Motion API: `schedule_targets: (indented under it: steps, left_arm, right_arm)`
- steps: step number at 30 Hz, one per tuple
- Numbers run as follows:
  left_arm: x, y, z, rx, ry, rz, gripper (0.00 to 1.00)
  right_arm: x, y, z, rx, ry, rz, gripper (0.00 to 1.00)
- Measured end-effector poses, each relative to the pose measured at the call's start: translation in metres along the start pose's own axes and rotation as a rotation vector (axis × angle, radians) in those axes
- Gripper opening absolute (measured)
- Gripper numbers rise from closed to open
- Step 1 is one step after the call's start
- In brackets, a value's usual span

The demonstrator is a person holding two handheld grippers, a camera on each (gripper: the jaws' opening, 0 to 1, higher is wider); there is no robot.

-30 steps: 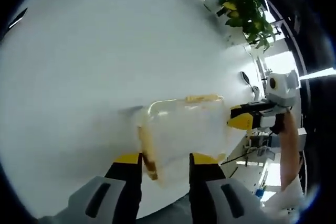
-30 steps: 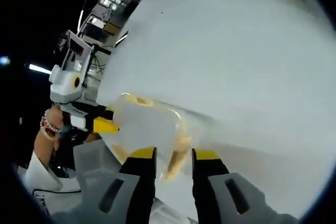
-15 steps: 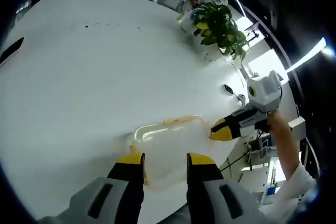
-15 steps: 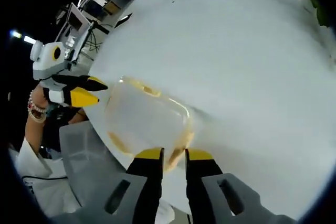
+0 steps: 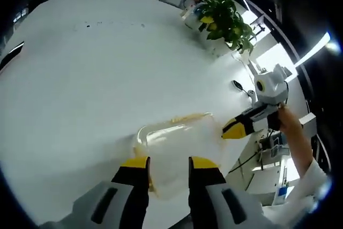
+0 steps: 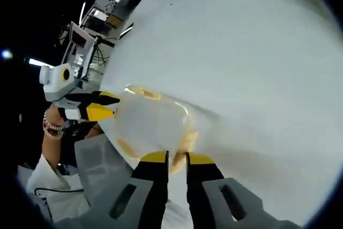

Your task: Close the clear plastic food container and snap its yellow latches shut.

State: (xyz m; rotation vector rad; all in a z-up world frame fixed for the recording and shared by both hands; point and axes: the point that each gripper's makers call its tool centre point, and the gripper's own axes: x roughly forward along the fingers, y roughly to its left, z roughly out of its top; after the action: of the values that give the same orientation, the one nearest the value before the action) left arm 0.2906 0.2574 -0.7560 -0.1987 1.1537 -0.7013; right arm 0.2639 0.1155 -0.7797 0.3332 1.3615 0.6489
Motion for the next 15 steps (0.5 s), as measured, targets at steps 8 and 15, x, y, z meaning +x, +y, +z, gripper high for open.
schedule_targets:
  steps: [8,15]
  left_arm:
    - [-0.002,-0.031,0.012,0.325,-0.131,-0.05,0.27]
    - [0.011,-0.044,0.002,0.549,-0.128,-0.058,0.22]
  right_arm:
    - [-0.009,0.008,0.003,-0.409,0.066,-0.153,0.09]
    - [-0.003,0.038,0.025,-0.674,-0.018,-0.156,0.14]
